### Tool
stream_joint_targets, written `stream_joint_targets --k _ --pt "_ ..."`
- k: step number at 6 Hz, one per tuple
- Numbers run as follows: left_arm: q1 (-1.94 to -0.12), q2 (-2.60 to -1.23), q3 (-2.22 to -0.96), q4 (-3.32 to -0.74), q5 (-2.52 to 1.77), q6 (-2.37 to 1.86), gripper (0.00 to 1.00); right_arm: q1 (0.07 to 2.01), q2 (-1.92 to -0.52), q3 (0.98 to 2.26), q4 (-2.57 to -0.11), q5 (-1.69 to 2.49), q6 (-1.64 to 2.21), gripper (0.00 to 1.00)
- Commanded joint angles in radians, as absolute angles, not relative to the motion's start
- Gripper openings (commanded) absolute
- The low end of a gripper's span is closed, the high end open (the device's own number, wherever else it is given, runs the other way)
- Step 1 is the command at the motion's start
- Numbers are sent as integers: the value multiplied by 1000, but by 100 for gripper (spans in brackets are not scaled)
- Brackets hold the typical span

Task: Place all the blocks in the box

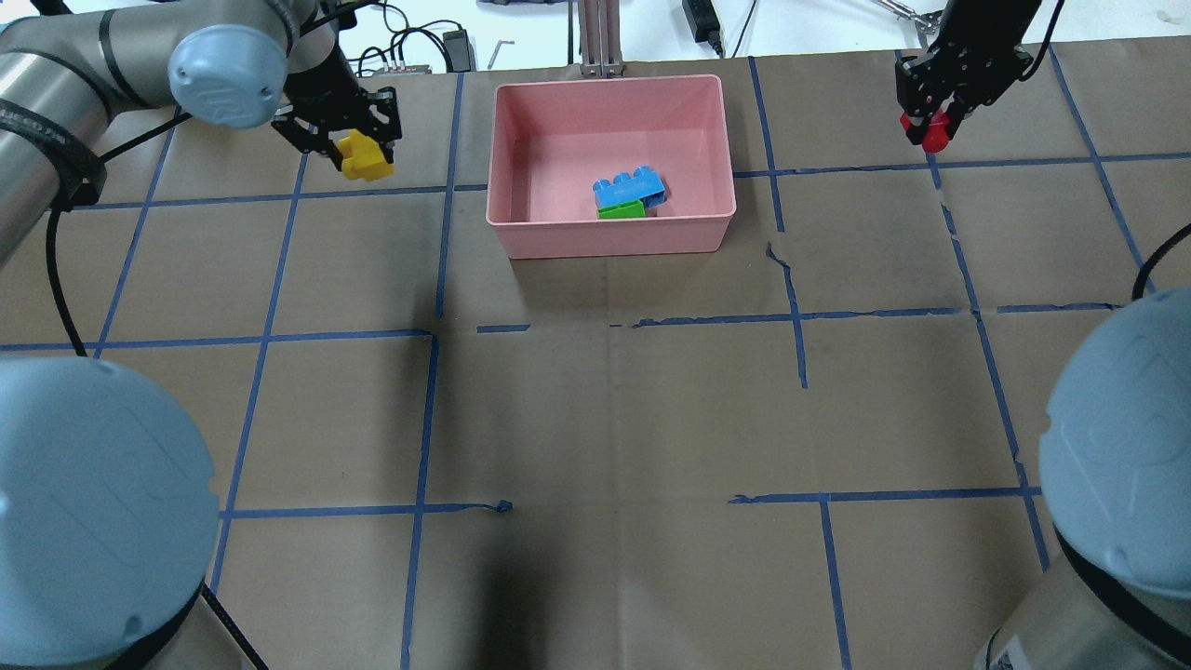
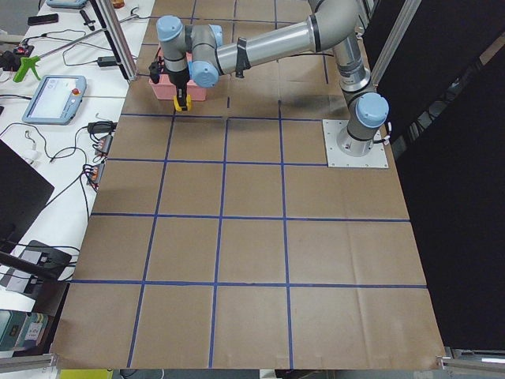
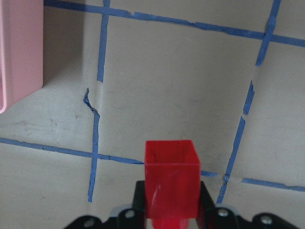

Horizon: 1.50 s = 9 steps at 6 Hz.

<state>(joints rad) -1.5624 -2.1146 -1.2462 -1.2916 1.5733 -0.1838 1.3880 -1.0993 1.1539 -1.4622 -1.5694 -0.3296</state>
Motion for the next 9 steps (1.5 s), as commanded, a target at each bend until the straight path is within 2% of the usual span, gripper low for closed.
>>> stream_joint_targets --k 1,3,4,5,7,9 --pt "-1711 -2189 -1140 -1293 1492 -506 9 1391 -1138 1166 -1413 -1569 -305 19" --pt "-1774 -2253 -1130 -1221 1450 -581 9 1394 -1140 1170 -1404 -1571 -287 19" --pt "-1779 -2267 -1156 -1215 1450 -569 33 1394 -1140 1170 -1405 -1571 -287 19" --pt "-1779 -2263 -1169 -1215 1457 -537 99 1394 -1140 1170 -1405 -1571 -287 19" --pt "-1779 -2200 -1189 -1274 1460 -500 100 1396 -1141 1166 -1410 -1574 -284 19" --pt "-1687 -2021 -1292 -1423 1463 -242 100 1473 -1122 1143 -1448 -1548 -176 20"
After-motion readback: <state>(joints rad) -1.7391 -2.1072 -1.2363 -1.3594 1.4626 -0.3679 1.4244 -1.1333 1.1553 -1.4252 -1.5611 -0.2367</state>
